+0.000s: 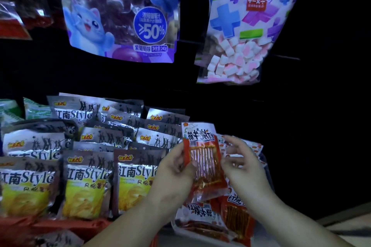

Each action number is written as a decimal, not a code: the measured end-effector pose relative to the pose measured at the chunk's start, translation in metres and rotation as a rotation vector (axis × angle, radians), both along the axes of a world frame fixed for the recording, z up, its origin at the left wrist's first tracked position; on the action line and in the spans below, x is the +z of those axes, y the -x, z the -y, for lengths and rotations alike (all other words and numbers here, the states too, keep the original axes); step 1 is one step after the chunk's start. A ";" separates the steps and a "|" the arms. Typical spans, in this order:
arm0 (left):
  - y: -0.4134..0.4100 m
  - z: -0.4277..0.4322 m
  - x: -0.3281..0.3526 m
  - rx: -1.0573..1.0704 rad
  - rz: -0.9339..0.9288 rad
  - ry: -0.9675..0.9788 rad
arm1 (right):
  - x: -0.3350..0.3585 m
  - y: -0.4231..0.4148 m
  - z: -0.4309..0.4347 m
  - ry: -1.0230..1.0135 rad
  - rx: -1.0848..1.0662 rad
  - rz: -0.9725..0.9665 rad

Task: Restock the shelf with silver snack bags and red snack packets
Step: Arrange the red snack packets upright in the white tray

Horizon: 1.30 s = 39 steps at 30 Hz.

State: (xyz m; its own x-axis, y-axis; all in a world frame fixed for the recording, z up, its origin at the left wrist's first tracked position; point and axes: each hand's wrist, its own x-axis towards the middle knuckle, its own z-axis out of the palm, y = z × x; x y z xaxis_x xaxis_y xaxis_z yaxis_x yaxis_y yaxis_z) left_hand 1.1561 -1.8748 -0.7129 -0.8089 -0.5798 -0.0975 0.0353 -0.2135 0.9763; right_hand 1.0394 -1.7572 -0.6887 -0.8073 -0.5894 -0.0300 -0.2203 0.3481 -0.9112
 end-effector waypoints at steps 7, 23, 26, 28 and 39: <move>0.000 0.005 -0.021 0.087 0.078 0.151 | -0.008 0.004 -0.006 0.046 0.047 0.077; -0.003 0.005 -0.005 -0.111 0.089 -0.081 | -0.002 0.022 -0.016 -0.017 0.207 0.211; -0.004 0.004 -0.006 -0.090 0.091 -0.070 | -0.002 0.024 -0.020 -0.120 0.273 0.155; -0.004 0.001 -0.008 -0.091 0.079 0.047 | -0.009 0.023 -0.019 -0.196 0.240 -0.037; -0.009 -0.017 -0.055 -0.344 0.110 1.154 | -0.028 0.044 -0.001 -0.014 -0.093 0.145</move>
State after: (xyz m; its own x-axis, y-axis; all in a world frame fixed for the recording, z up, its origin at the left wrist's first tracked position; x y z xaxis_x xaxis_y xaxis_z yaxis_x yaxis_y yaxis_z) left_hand 1.1648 -1.8574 -0.7678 -0.9578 -0.1274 0.2575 0.0523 0.8041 0.5922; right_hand 0.9954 -1.7562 -0.7168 -0.8448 -0.5114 -0.1575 -0.0535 0.3736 -0.9261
